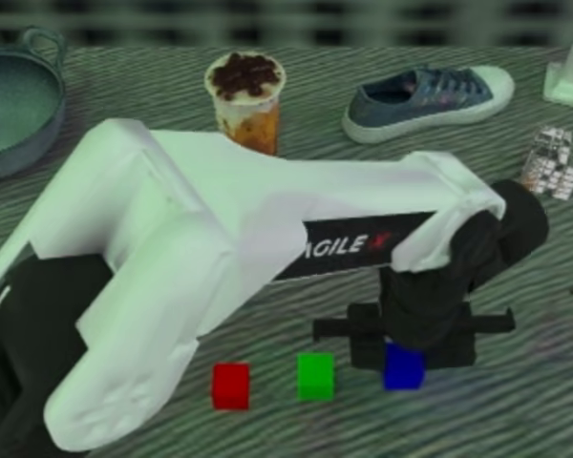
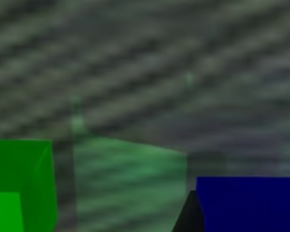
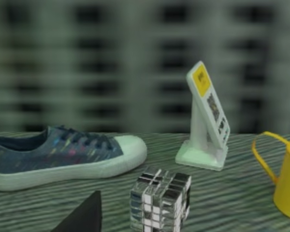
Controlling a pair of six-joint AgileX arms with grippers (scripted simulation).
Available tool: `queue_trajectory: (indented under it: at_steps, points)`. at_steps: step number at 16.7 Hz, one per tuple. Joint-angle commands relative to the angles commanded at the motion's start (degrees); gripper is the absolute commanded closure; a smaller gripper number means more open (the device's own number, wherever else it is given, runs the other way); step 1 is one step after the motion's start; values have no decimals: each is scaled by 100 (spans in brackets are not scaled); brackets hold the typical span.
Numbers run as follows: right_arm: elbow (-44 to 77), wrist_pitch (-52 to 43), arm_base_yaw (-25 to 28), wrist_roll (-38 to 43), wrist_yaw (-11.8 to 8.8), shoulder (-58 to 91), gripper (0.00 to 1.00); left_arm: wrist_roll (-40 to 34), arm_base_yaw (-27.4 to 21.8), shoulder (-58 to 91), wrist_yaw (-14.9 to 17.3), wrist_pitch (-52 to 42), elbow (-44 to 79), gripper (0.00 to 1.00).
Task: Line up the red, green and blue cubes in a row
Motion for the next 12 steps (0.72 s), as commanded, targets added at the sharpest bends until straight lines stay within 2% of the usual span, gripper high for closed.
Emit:
queue_trajectory:
  at_steps: [3,12]
  points:
    - [0,0,0,0,0,0,0,0,0,0,0,0,0,100]
    - [0,0,0,0,0,0,0,0,0,0,0,0,0,32]
